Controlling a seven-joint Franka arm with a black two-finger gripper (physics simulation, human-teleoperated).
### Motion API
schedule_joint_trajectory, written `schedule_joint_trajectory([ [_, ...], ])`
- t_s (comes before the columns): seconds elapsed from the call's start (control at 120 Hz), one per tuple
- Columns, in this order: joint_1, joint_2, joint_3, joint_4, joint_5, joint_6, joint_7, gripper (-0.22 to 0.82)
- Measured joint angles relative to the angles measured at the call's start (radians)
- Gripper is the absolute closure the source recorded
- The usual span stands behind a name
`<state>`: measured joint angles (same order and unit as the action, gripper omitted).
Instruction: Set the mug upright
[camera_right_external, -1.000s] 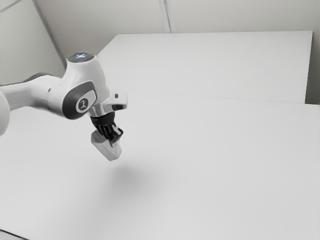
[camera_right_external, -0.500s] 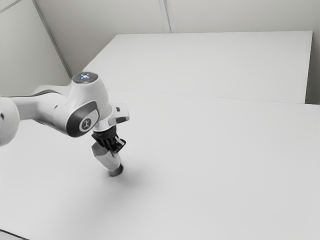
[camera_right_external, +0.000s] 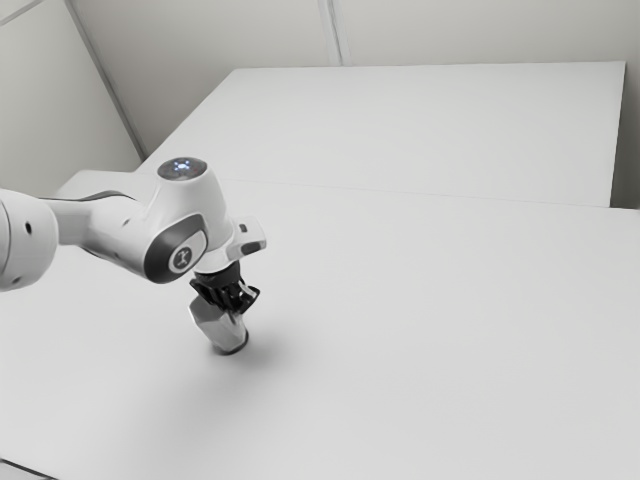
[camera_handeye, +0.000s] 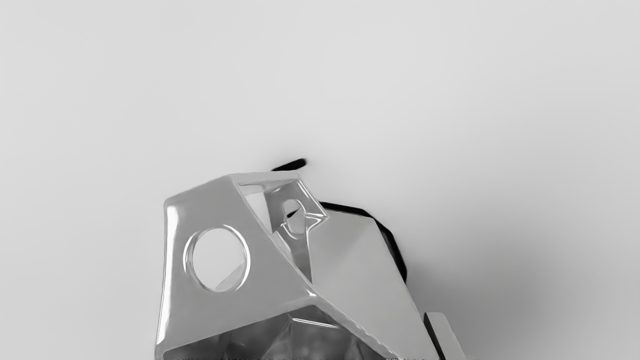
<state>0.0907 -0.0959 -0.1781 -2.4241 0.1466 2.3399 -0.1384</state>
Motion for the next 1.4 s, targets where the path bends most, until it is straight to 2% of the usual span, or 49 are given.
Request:
schedule_joint_trajectory([
  [0.358,-0.004,-0.01,-0.001,0.008,-0.025,0.001,-0.017,0.33],
  [0.642,-0.008,-0.04,-0.001,0.048,-0.027,-0.019,-0.019,0.13],
  [0.925,-0.015,-0.039,-0.001,0.264,-0.05,-0.234,-0.021,0.04],
  [1.4,-0.019,0.051,-0.003,0.667,-0.083,-0.631,-0.024,0.0],
])
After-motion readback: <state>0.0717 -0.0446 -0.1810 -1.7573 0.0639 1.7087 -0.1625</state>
